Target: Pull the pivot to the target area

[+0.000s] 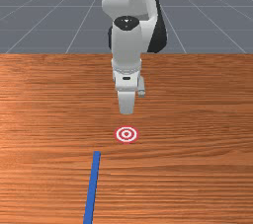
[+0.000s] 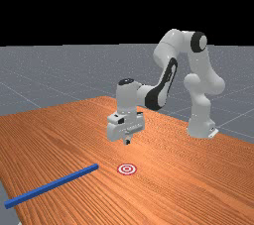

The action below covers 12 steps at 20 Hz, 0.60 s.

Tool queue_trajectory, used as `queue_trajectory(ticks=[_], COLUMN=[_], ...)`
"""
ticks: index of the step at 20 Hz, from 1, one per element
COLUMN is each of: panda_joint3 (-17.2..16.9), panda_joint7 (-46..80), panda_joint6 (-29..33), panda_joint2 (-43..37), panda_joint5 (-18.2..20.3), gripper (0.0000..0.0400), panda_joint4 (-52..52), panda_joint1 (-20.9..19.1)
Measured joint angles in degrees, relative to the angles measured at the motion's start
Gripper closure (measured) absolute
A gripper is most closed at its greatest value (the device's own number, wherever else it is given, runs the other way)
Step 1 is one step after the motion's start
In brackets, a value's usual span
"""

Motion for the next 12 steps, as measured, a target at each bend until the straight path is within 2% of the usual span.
queue_trajectory(ticks=[12], panda_joint3=[0.25], panda_joint7=[-1.26], panda_joint6=[0.94], panda_joint2=[-0.29], panda_joint5=[-0.18], gripper=[0.0400], panda_joint4=[-0.70], panda_joint1=[-0.18])
